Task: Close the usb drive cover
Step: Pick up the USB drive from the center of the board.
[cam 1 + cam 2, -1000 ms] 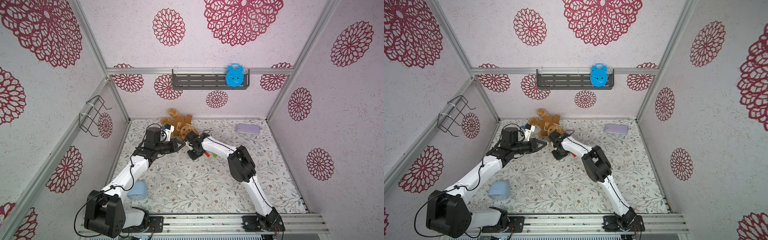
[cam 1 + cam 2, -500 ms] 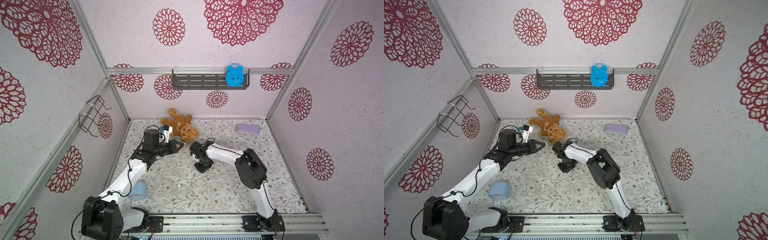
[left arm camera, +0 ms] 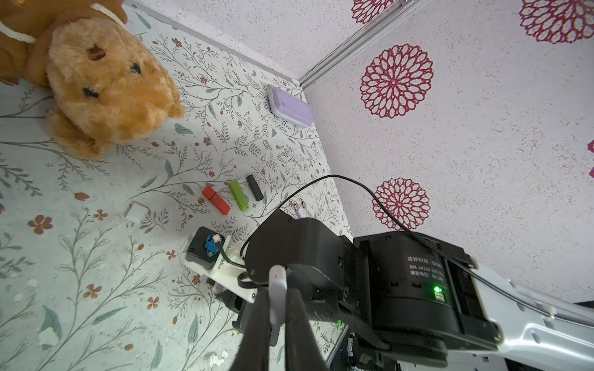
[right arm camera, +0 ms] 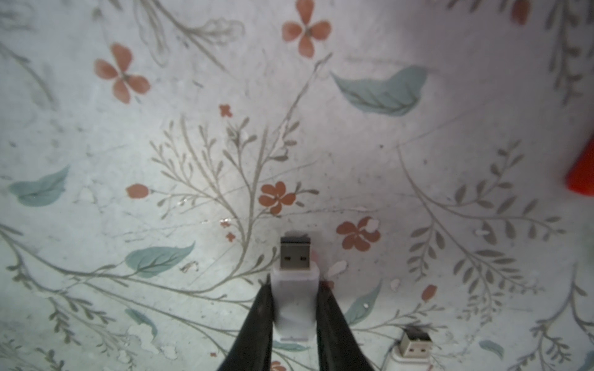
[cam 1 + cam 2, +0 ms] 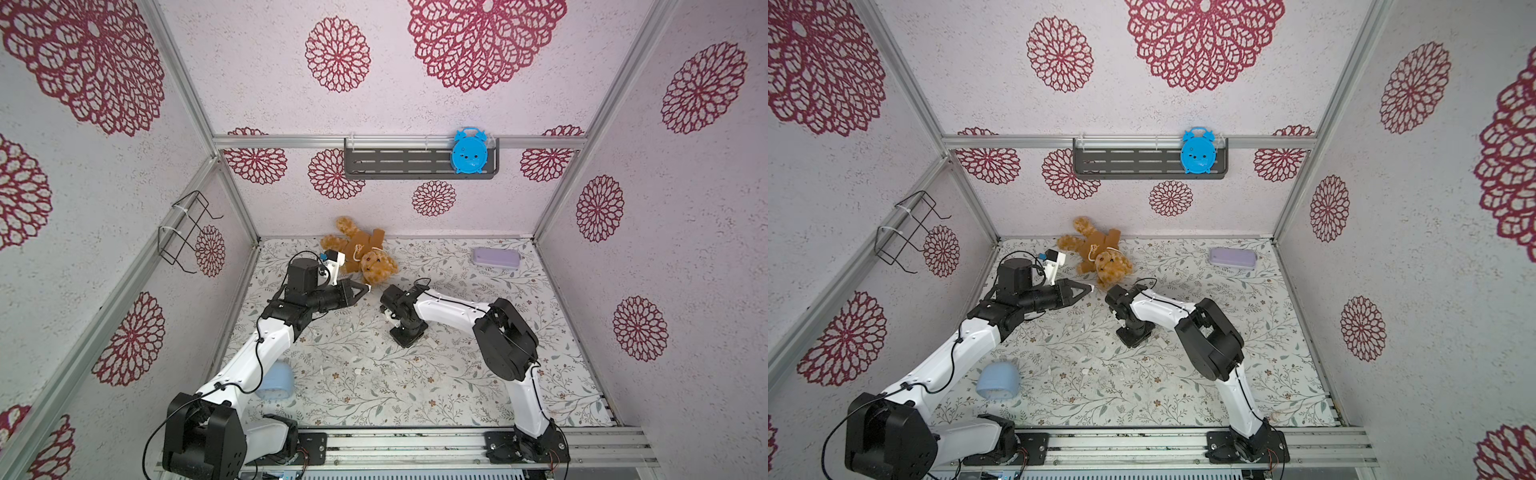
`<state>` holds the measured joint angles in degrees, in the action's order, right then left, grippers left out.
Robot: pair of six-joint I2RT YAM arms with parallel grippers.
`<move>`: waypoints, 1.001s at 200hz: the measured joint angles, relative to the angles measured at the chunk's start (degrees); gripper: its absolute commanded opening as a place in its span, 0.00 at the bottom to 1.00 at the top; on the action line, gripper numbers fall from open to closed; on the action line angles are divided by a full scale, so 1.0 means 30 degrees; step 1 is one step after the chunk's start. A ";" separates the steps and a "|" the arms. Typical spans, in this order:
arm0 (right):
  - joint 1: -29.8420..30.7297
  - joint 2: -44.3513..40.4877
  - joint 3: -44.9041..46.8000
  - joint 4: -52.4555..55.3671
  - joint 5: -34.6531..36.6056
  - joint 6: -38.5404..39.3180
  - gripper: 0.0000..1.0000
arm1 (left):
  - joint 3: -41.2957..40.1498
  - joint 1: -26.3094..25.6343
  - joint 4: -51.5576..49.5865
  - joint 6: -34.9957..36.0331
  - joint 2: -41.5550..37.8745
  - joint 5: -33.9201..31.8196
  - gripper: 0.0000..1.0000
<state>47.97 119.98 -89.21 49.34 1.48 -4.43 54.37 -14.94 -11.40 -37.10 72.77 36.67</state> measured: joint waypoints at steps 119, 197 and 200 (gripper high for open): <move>0.0000 -1.0958 0.7475 -0.7715 0.0197 0.2543 0.18 | 0.1086 -0.0007 -0.0284 0.0240 0.3687 0.2645 0.07; 0.0102 -1.1927 0.7599 -0.9500 -0.0087 0.4000 0.17 | 0.2484 -0.0874 -0.1013 0.0663 0.5173 0.4211 0.07; 0.0109 -1.1868 0.7555 -0.9493 -0.0080 0.4007 0.17 | 0.2499 -0.0911 -0.1035 0.0663 0.5195 0.4233 0.07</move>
<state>48.29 84.38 -66.54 20.86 1.23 7.60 61.87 -17.67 -14.50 -35.11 88.36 49.36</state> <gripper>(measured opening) 0.209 0.096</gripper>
